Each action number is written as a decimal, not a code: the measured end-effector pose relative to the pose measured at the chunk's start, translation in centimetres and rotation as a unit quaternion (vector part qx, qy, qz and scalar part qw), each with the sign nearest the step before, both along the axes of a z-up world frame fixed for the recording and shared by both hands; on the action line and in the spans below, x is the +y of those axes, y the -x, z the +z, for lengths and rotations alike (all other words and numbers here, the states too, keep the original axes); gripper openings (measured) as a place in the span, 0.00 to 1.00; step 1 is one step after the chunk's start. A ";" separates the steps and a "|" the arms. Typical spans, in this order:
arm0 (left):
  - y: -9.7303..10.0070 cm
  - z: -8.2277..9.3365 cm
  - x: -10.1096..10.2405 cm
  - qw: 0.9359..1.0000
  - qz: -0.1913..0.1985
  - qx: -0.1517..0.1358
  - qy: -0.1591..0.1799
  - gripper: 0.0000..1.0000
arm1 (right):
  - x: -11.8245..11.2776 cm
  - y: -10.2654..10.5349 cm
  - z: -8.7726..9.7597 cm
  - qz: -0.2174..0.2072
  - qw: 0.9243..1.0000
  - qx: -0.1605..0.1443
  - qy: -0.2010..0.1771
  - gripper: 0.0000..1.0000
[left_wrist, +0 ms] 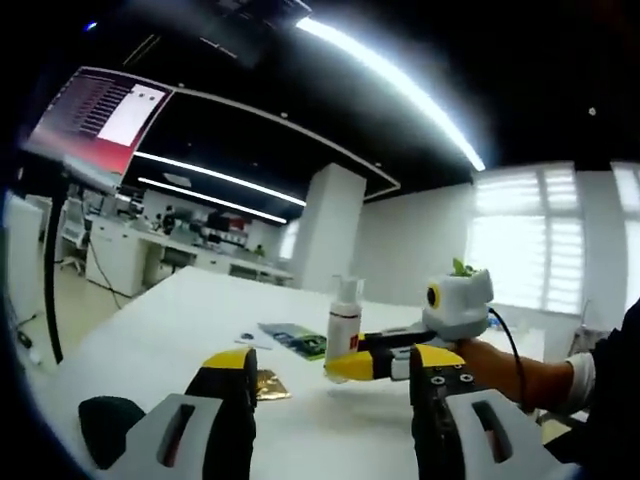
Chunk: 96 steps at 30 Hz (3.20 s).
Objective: Arrange the skincare products in the storage area until every visible bottle or jar stands upright without overlapping.
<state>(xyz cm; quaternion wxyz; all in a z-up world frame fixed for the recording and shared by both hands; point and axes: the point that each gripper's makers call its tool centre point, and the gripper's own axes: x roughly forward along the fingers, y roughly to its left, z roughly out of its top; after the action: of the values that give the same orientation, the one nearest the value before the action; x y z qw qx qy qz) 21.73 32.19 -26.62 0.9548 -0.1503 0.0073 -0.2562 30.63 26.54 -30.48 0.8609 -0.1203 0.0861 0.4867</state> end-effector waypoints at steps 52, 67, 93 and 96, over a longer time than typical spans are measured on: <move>2.2 0.8 -10.5 0.996 -0.050 -0.043 -0.063 0.29 | -3.8 10.4 1.2 -0.061 0.997 -0.028 -0.041 0.22; 2.3 0.7 -11.9 0.996 -0.063 -0.039 -0.056 0.24 | -5.3 10.3 1.3 -0.070 0.996 -0.043 -0.036 0.22; 1.7 1.8 -15.3 0.988 -0.131 -0.041 -0.067 0.23 | -8.8 9.8 2.1 -0.048 0.996 -0.071 -0.032 0.29; 1.1 2.2 -15.7 0.987 -0.135 -0.041 -0.071 0.23 | -10.1 9.6 2.1 -0.050 0.996 -0.071 -0.031 0.31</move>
<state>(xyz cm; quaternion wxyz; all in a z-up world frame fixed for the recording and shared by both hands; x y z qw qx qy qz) 20.59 16.52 -24.41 0.9191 -0.0689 0.0068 -0.3880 21.02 16.46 -28.37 0.8916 -0.1231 0.0160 0.4356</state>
